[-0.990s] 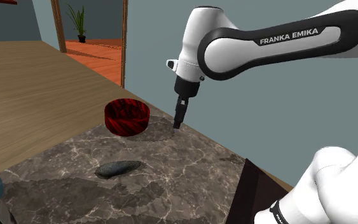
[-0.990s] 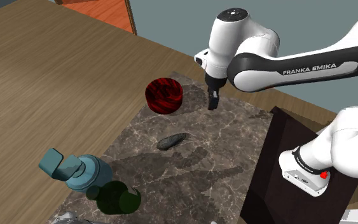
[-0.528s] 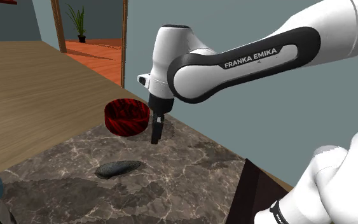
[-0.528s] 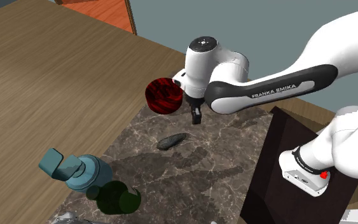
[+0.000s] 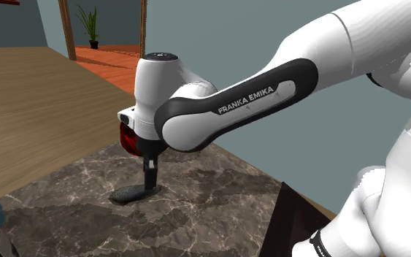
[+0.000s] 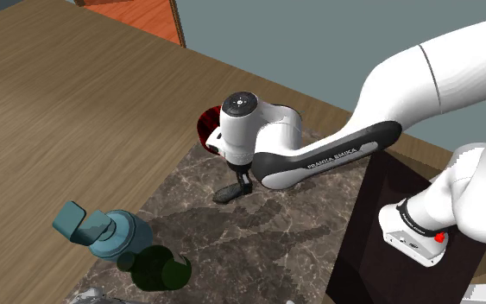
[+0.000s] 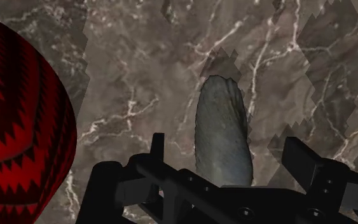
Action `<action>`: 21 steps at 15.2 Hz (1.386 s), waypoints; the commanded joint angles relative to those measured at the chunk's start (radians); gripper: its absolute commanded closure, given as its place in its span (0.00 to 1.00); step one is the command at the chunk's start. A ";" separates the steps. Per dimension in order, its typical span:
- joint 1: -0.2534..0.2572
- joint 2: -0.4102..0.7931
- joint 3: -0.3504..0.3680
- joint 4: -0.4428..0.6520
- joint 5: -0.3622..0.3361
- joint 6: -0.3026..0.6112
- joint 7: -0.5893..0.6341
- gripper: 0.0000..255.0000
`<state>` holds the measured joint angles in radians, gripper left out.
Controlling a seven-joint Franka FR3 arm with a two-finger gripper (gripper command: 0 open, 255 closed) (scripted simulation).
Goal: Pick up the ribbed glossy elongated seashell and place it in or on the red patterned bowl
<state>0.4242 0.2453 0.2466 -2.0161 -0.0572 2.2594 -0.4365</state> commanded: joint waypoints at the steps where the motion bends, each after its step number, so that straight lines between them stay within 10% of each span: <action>1: 0.013 0.031 0.007 0.021 -0.013 0.009 -0.005 0.00; 16: 0.021 0.094 -0.002 -0.003 -0.036 0.094 0.010 0.00; 17: 0.021 0.094 -0.002 -0.003 -0.036 0.094 0.010 1.00; 21: 0.021 0.094 -0.002 -0.003 -0.036 0.094 0.010 1.00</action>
<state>0.4448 0.3394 0.2449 -2.0191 -0.0932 2.3538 -0.4267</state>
